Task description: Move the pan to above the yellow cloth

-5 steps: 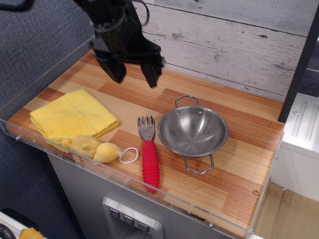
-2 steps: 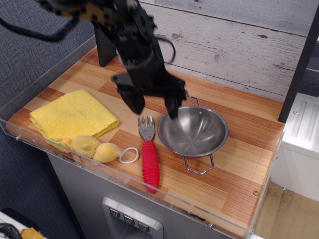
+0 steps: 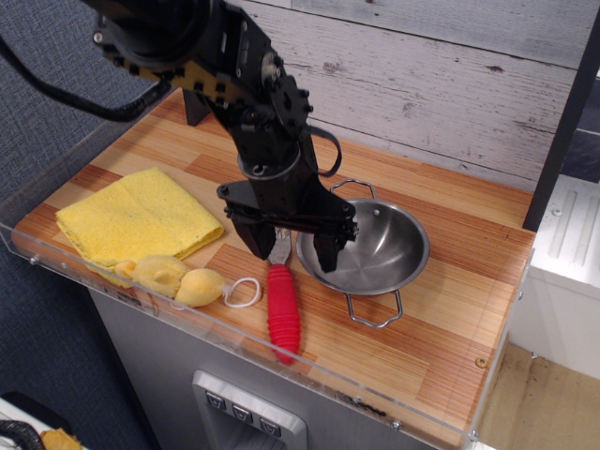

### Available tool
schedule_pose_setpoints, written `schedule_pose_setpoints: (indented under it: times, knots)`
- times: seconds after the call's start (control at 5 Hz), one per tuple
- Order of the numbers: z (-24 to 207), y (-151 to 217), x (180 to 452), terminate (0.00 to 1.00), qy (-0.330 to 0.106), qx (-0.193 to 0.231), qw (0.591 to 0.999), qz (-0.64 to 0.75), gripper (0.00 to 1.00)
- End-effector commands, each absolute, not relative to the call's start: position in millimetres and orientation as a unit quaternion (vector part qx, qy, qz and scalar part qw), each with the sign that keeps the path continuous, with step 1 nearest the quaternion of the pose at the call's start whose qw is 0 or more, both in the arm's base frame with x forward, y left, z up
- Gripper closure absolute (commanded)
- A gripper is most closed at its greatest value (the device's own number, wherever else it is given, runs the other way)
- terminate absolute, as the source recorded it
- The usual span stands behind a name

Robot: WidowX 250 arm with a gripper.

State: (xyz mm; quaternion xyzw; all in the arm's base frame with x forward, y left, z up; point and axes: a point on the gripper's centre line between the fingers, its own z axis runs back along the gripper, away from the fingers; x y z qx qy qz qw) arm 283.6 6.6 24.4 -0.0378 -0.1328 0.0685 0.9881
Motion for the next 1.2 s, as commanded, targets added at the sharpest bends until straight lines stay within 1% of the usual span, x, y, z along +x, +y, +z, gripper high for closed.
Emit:
schedule_pose_setpoints:
  times: [0.0,0.2,0.6,0.8,1.0]
  knots:
    - [20,18,283,0.0,-0.153,0.005,0.987,0.056,1.0]
    - [31,26,280,0.0,-0.172,0.023,0.983,0.067,1.0]
    - [31,36,273,0.0,-0.174,0.027,0.982,0.071,1.0]
    - [34,37,275,0.0,-0.179,0.019,0.982,0.058,1.0]
    - [48,34,286,0.0,-0.182,0.001,0.983,0.023,1.0]
